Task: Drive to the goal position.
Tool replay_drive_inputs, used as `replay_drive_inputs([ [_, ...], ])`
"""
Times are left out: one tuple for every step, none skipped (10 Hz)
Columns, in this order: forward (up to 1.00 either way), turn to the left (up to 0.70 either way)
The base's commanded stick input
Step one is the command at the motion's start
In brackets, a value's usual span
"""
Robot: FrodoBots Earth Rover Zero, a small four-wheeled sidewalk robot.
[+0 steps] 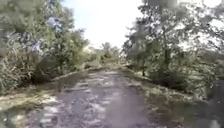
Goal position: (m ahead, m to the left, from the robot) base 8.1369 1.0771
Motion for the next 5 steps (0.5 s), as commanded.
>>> replay_drive_inputs([
  [0.70, 0.00],
  [0.70, 0.00],
  [0.70, 0.00],
  [0.70, 0.00],
  [0.70, 0.21],
])
